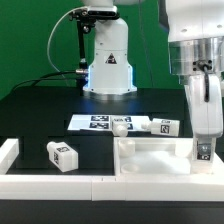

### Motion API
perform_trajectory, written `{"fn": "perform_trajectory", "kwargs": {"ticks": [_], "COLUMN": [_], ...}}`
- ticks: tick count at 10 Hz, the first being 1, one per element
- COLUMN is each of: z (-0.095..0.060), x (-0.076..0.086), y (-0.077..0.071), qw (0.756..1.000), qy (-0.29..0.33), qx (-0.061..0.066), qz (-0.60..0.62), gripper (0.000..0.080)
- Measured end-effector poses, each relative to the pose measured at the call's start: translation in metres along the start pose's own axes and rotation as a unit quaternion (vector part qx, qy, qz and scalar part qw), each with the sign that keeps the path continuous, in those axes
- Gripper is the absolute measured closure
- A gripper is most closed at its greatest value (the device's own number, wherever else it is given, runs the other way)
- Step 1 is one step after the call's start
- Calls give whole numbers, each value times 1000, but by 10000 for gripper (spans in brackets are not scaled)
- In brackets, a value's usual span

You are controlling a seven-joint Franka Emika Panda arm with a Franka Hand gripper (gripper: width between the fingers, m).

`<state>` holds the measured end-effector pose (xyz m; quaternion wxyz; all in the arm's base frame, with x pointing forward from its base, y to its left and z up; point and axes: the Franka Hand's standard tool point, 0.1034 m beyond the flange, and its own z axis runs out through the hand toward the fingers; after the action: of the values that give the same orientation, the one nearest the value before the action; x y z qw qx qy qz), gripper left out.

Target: Assemble one leg

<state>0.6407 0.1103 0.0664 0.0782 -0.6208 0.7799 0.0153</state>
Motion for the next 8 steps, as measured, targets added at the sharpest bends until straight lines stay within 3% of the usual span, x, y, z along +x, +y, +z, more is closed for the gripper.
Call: {"fn": "perform_trajectory", "kwargs": {"ticks": [1, 2, 3, 4, 5, 8], "z": [0, -4, -21, -41, -49, -44], "x": [0, -4, -13, -17, -18, -17], "y": [0, -2, -6, -8, -9, -7], "qw": [1000, 1000, 1000, 999, 999, 999], "qy": [0, -2, -10, -19, -22, -20], "qx": [0, 3, 13, 23, 27, 24], "qz": [0, -4, -15, -33, -34, -34], "gripper": [303, 303, 179, 158, 158, 150]}}
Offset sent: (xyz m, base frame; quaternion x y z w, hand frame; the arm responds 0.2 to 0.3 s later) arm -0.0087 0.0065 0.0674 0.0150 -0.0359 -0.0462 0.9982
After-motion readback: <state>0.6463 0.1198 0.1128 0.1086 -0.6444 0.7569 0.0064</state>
